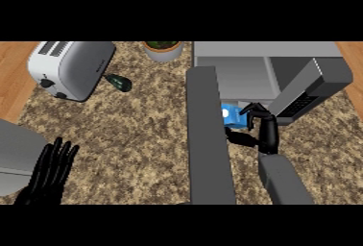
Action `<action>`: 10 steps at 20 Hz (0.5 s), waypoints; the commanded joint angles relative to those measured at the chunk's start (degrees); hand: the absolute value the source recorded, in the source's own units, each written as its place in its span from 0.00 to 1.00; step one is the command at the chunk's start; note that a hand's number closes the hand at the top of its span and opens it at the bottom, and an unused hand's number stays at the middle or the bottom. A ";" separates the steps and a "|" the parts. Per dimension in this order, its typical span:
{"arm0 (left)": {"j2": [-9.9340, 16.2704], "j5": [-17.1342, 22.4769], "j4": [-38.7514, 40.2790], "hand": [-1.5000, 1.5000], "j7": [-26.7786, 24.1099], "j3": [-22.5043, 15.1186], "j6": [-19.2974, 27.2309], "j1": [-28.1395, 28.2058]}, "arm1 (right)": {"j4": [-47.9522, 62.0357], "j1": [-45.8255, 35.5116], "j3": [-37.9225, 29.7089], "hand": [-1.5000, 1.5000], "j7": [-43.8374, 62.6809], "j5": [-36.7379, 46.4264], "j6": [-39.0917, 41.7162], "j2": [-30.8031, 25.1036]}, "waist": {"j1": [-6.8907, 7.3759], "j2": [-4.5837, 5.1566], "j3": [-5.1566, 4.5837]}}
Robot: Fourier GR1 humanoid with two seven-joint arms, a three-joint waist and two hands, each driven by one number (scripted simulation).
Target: Pick up the milk, place it into the microwave and close the microwave
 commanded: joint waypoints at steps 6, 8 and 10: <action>-0.28 0.17 -0.08 0.00 -0.10 2.10 -2.09 0.03 | 12.10 -11.89 -1.64 1.00 6.16 3.63 -4.83 -2.99 | 0.62 0.22 0.05; -0.66 -0.14 0.13 0.00 0.64 1.19 -1.68 -1.22 | 18.54 -16.21 -3.06 1.00 4.64 4.98 -5.88 -6.27 | 1.40 0.58 0.10; -1.34 -2.07 1.39 0.00 -2.68 0.05 -2.84 1.49 | 20.75 -19.85 -1.81 1.00 9.59 7.48 -10.27 -5.47 | 1.49 0.47 0.06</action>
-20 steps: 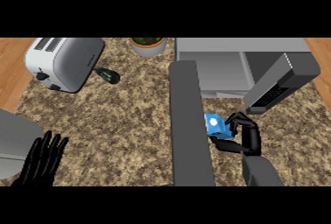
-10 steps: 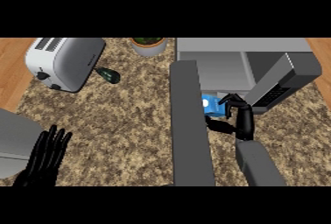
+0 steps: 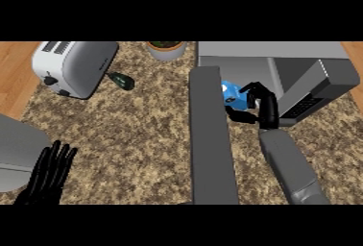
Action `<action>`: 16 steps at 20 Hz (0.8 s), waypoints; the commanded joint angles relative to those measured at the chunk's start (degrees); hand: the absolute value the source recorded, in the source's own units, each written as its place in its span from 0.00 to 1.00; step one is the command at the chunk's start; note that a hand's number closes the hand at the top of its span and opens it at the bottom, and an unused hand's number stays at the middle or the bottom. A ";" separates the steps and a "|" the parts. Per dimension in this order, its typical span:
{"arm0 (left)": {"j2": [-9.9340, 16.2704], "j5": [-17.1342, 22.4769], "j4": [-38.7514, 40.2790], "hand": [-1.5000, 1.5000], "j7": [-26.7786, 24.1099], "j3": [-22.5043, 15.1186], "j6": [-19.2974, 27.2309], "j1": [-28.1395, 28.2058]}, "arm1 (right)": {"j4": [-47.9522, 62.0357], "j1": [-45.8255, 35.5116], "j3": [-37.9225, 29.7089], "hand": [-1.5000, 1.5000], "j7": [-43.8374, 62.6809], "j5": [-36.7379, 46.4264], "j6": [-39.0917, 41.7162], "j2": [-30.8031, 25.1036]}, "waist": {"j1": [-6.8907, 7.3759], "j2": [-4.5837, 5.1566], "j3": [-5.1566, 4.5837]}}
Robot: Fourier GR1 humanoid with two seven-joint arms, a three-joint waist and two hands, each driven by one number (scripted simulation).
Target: Pick up the milk, place it into the microwave and close the microwave
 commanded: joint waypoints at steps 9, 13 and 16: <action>0.02 0.43 4.85 0.00 -0.64 0.79 -2.42 -3.81 | 19.24 -13.96 -3.61 1.00 1.28 4.11 -9.46 -7.71 | 2.60 1.31 0.13; 0.65 -4.09 2.86 0.00 2.11 0.19 1.42 -5.64 | 21.71 -15.02 -2.52 1.00 2.30 6.32 -15.08 -8.45 | 3.17 1.57 0.22; 3.20 -3.61 5.78 0.00 2.18 2.23 -0.30 -8.42 | 22.52 -18.15 -3.54 1.00 5.42 6.10 -18.99 -10.53 | 4.11 2.32 0.23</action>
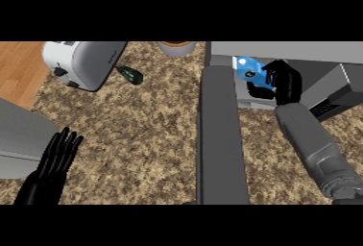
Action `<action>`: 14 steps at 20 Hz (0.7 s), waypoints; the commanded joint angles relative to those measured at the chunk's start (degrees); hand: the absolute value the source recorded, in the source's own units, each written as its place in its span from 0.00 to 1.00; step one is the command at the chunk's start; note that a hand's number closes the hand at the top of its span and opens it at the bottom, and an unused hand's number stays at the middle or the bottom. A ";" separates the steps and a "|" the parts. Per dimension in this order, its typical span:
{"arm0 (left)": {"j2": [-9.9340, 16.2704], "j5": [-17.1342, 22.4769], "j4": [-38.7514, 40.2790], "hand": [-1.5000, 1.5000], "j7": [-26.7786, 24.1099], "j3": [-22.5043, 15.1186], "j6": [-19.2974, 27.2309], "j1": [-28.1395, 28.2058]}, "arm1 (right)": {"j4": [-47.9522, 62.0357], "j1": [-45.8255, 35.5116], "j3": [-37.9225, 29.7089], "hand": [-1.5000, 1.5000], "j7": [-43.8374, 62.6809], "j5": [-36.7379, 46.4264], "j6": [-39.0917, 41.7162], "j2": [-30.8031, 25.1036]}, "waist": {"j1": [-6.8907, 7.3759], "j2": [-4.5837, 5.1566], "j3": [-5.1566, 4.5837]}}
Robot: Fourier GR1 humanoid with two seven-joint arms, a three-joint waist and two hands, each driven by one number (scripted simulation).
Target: Pick up the milk, place it into the microwave and close the microwave
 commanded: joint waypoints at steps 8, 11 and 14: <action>-0.07 -3.97 -0.36 0.00 1.03 -1.67 1.62 -1.09 | 5.91 -2.95 2.51 0.00 3.76 4.58 -9.68 -1.18 | 2.26 0.84 0.10; -0.25 -4.94 -0.27 0.00 0.02 -2.51 1.33 -1.07 | 6.52 -3.18 2.95 0.00 3.77 5.04 -5.83 -2.06 | 2.31 0.89 0.12; 0.00 -5.19 -0.12 0.00 0.14 -2.88 0.85 -0.49 | 7.06 -4.06 3.29 0.00 4.27 5.35 -3.33 -0.70 | 2.43 0.78 0.12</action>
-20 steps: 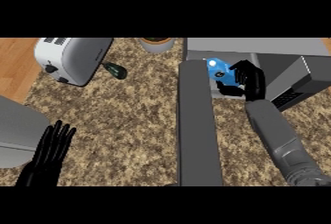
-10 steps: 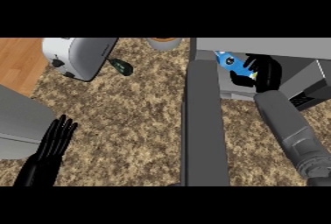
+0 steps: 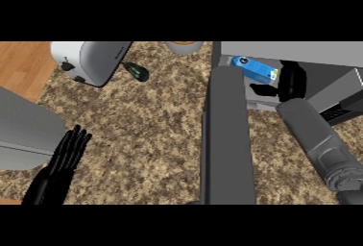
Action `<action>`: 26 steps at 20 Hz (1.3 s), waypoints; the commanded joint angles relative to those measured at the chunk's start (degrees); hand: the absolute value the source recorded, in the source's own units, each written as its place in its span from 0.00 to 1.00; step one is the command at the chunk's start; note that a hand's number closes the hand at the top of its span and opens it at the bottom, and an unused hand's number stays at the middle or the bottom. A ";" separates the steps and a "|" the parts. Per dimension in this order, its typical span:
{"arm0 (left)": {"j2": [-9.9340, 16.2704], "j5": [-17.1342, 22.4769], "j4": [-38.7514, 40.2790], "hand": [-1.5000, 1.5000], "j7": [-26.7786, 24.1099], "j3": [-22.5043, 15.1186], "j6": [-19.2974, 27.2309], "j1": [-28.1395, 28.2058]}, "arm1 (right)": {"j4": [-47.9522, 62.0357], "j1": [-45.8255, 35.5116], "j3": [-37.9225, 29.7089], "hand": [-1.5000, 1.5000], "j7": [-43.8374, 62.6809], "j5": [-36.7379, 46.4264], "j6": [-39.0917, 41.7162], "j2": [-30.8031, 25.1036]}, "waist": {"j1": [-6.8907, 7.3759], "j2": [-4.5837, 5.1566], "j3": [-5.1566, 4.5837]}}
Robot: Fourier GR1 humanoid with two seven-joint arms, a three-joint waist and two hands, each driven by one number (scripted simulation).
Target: Pick up the milk, place it into the microwave and close the microwave
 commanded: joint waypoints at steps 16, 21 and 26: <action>-1.87 -0.50 -1.26 0.00 1.47 -2.43 -0.22 -1.33 | -4.86 7.14 -8.69 0.00 -15.94 -8.85 17.55 2.38 | -2.92 -1.01 0.05; -2.04 -2.35 0.85 0.00 -2.53 -3.05 -1.09 0.21 | -4.46 9.12 -11.23 0.00 -18.30 -11.32 22.19 2.07 | -3.38 -1.38 -0.07; -3.64 -2.96 -2.40 0.00 -0.15 -4.42 0.43 -0.54 | -4.77 12.63 -12.66 0.00 -22.93 -12.77 21.96 5.82 | -4.11 -1.81 -0.10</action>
